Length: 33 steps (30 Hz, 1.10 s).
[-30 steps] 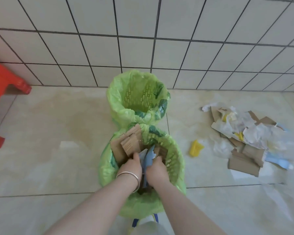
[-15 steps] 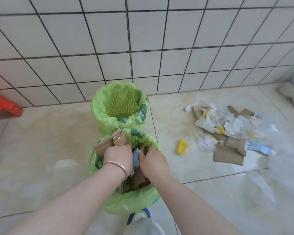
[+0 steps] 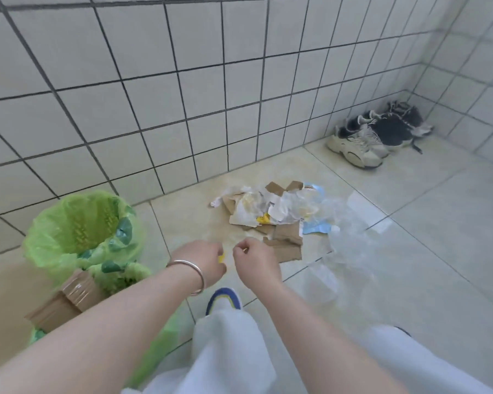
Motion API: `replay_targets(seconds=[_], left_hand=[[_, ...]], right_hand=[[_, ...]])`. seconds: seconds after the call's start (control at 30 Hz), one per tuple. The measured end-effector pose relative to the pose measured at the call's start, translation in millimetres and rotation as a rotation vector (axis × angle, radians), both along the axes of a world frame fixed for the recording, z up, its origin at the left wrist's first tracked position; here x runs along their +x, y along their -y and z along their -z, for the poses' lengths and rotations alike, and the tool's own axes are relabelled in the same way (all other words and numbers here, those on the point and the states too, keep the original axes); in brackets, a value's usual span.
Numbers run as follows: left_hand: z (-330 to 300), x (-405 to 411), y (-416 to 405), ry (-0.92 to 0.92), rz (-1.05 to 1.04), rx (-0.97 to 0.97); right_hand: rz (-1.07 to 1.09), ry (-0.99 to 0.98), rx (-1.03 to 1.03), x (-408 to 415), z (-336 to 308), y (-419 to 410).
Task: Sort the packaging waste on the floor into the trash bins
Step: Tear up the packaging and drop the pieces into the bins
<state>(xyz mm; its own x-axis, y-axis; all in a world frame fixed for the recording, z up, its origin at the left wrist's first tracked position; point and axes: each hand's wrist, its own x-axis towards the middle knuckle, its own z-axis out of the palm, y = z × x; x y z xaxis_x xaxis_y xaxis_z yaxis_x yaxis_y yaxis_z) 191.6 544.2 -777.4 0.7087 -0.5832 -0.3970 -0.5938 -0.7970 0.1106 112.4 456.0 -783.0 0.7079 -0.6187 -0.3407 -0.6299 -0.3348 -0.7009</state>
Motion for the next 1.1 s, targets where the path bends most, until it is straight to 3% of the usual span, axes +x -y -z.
replay_targets(seconds=[0.27,0.6,1.1], left_hand=[[53,20,111,-0.265,-0.054,-0.192],[120,64,183,-0.492,-0.136,-0.220],[227,111,213,-0.469,-0.184,-0.017]], right_hand=[[0.093,-0.036,0.002,16,53,91],[0.142,-0.233,0.071,58,120,182],[0.058,-0.311,0.129,126,198,238]])
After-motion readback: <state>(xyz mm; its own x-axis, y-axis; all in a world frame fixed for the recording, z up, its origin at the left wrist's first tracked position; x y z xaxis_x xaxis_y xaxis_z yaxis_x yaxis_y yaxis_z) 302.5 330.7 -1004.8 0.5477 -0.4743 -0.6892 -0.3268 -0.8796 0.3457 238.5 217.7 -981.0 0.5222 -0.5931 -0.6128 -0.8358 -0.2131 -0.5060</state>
